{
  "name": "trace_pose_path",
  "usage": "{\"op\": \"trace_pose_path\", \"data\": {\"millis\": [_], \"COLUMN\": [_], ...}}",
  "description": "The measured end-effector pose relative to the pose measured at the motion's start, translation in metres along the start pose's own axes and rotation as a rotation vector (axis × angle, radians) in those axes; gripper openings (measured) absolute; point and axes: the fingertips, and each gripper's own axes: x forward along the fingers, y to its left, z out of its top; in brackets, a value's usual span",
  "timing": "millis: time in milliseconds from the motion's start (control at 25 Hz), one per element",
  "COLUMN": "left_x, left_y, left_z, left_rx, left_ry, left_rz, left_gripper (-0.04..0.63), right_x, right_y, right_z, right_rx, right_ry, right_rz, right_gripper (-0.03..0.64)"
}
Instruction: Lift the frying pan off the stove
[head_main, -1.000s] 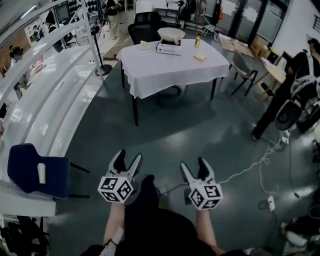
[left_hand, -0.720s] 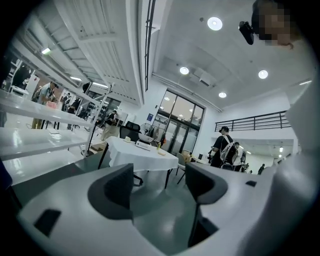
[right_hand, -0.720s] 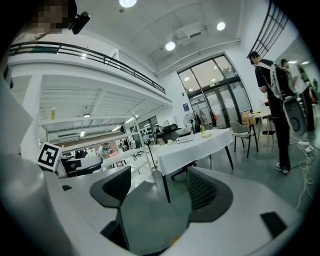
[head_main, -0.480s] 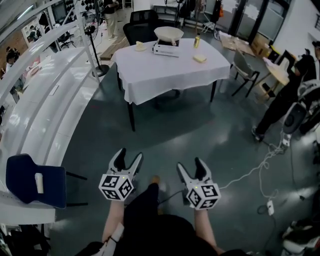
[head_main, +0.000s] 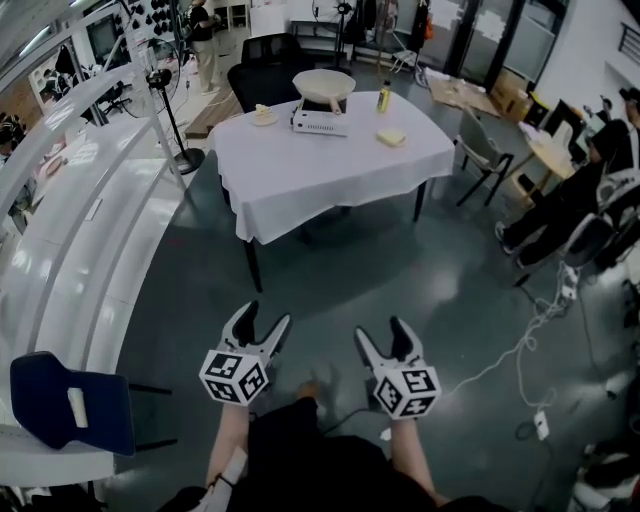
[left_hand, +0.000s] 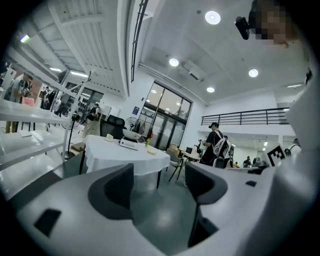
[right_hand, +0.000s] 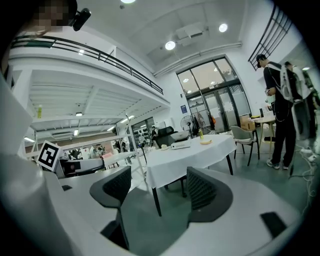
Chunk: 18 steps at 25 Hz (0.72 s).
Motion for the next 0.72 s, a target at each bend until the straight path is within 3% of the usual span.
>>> {"op": "trace_pose_path", "data": {"millis": [720], "left_x": [0.101], "left_y": [0.067], "left_z": [0.037], "left_rx": [0.059], "left_ry": [0.012], "left_rz": [-0.089], "left_gripper": [0.304], "right_x": [0.117], "right_y": [-0.029], "right_z": [0.033], "right_rx": [-0.016], "right_ry": [-0.044], "right_rz": [-0.065], "right_gripper": [0.322]}}
